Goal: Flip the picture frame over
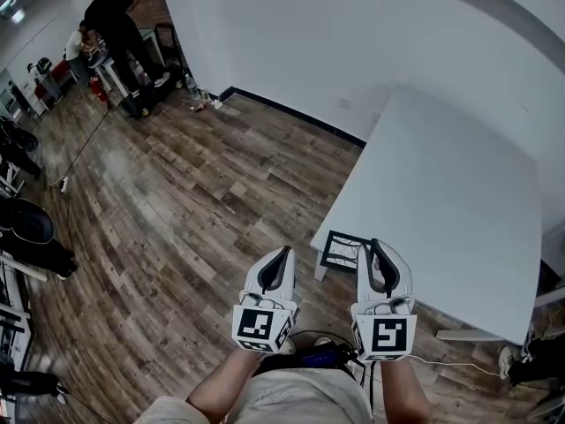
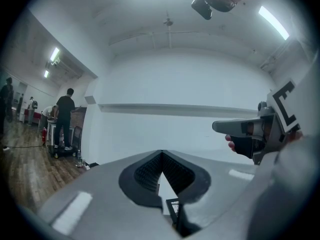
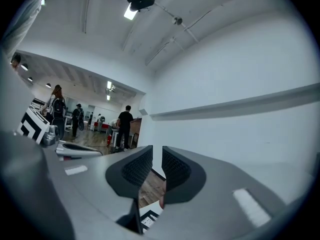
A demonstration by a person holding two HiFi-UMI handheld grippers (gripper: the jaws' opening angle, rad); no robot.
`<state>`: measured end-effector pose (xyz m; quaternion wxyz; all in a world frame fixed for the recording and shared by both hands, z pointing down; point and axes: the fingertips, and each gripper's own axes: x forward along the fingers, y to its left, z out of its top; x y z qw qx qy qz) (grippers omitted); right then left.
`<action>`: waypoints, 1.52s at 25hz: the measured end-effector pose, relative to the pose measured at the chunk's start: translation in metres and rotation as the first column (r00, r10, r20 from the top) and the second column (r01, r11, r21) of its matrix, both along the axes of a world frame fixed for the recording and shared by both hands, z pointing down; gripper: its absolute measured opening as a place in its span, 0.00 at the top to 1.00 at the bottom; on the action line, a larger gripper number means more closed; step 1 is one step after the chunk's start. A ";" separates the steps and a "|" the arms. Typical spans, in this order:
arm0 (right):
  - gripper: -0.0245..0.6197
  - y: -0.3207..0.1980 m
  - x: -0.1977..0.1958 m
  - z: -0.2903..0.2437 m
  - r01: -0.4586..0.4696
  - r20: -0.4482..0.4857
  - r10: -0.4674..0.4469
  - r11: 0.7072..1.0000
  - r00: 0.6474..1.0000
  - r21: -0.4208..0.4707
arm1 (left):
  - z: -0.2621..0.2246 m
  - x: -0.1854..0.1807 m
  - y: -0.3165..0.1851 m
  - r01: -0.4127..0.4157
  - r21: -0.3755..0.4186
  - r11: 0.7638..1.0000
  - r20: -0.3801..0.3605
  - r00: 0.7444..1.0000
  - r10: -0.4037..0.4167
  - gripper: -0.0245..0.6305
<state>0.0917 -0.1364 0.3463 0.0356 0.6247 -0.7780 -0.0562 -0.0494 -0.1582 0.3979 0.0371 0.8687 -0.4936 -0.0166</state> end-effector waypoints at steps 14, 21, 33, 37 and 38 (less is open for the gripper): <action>0.92 0.008 0.015 0.013 -0.042 0.068 0.047 0.997 0.997 -0.068 | -0.032 -0.001 0.010 0.005 0.032 0.999 0.021 1.000 -0.006 0.96; 0.92 0.007 0.020 0.013 -0.040 0.095 0.049 0.995 0.994 -0.094 | -0.037 -0.010 0.006 0.024 0.035 0.999 0.005 1.000 -0.025 0.96; 0.92 0.008 0.024 0.019 -0.055 0.097 0.066 0.993 0.993 -0.104 | -0.041 -0.009 0.012 0.013 0.046 0.999 0.015 1.000 -0.014 0.96; 0.93 0.004 0.024 0.018 -0.059 0.110 0.069 0.993 0.992 -0.099 | -0.040 -0.009 0.012 0.012 0.048 0.999 0.018 1.000 -0.013 0.96; 0.92 0.003 0.023 0.017 -0.058 0.110 0.069 0.993 0.992 -0.098 | -0.040 -0.009 0.011 0.012 0.048 0.999 0.017 1.000 -0.013 0.96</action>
